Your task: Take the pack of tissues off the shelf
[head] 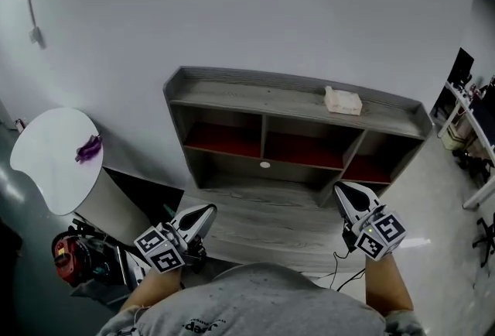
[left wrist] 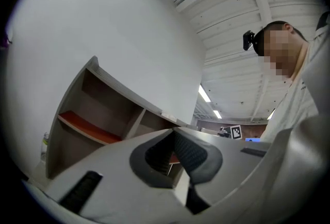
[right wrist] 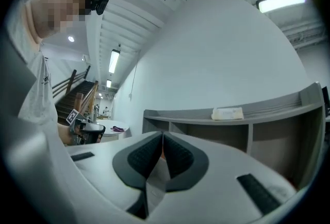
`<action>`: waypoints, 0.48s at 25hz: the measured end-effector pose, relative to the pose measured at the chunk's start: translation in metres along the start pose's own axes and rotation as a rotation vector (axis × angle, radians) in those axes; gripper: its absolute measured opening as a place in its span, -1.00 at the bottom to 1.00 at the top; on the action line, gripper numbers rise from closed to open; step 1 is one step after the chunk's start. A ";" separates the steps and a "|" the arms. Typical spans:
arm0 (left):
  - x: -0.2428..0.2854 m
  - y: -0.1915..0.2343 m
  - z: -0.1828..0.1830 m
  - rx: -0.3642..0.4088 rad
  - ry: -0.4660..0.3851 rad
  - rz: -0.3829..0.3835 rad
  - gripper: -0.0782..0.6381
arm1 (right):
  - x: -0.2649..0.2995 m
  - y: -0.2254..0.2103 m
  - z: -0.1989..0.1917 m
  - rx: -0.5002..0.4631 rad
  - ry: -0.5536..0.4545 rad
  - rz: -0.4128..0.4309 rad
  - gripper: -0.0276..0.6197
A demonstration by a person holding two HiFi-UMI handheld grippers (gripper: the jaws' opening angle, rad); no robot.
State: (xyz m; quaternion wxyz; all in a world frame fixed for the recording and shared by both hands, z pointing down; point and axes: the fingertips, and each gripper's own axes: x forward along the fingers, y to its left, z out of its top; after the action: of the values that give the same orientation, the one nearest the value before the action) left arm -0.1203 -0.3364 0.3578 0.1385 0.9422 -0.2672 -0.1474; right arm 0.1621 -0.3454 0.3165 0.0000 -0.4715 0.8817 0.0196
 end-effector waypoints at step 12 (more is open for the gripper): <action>0.070 0.076 0.014 -0.036 0.039 -0.088 -0.75 | 0.060 -0.096 0.048 -0.160 0.067 -0.164 -0.64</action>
State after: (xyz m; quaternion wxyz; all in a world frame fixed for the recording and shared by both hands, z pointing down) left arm -0.1027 -0.4390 0.3567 0.1540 0.9531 -0.2199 -0.1399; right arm 0.2082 -0.4466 0.2639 -0.0653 -0.5407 0.8354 0.0741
